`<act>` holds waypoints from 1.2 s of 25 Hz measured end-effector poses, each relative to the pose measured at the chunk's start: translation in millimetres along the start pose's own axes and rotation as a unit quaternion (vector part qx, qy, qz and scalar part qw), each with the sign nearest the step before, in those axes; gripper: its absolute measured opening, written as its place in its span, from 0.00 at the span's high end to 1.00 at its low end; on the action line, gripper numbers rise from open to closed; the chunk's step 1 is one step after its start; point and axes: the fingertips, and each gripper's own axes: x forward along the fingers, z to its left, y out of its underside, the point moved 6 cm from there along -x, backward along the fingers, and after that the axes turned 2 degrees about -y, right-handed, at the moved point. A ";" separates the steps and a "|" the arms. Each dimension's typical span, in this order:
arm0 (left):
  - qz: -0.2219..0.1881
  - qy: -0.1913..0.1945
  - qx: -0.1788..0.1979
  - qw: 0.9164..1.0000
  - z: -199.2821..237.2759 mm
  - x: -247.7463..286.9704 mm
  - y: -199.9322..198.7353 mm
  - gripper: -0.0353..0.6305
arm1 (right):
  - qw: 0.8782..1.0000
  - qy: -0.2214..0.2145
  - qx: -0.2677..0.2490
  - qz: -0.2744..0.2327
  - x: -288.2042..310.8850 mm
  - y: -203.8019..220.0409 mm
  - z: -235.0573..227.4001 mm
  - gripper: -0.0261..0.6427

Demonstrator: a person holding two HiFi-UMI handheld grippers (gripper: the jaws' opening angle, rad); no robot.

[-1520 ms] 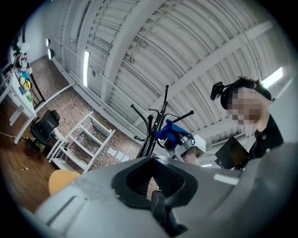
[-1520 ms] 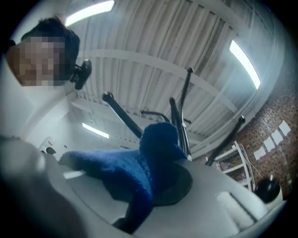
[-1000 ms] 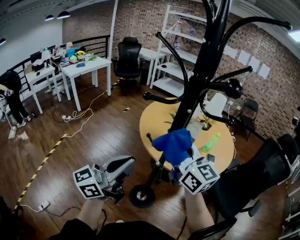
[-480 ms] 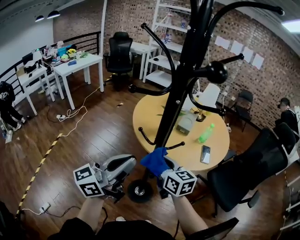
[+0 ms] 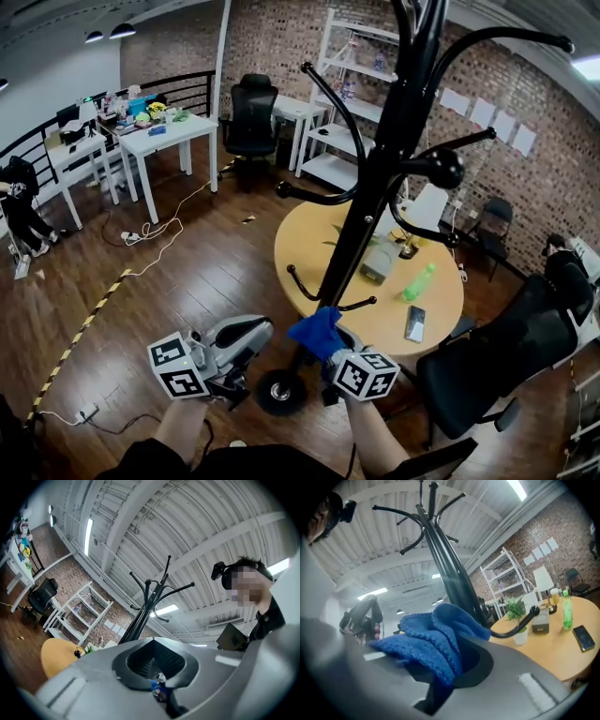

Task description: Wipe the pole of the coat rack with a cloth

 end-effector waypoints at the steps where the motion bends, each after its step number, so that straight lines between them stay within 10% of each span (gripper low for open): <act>1: -0.003 -0.002 0.003 1.000 -0.3 -2.6 -2.2 0.94 | 1.000 0.001 -0.006 -0.024 -0.6 -13.0 0.2 0.92; 14: -0.047 -0.015 0.043 0.998 -7.2 -32.3 -35.9 0.94 | 0.930 -0.069 -0.232 -0.276 -26.0 -257.5 124.9 0.92; 24: -0.050 -0.016 0.058 0.997 -10.1 -39.5 -43.3 0.94 | 0.845 -0.230 -0.305 -0.375 -116.3 -280.8 237.3 0.92; 27: -0.051 -0.015 0.057 0.997 -10.1 -38.9 -42.7 0.94 | 0.850 -0.206 -0.305 -0.376 -116.0 -275.8 213.3 0.92; 30: -0.048 -0.012 0.052 0.997 -10.7 -38.7 -39.8 0.94 | 0.883 -0.155 -0.272 -0.348 -86.3 -274.1 177.7 0.92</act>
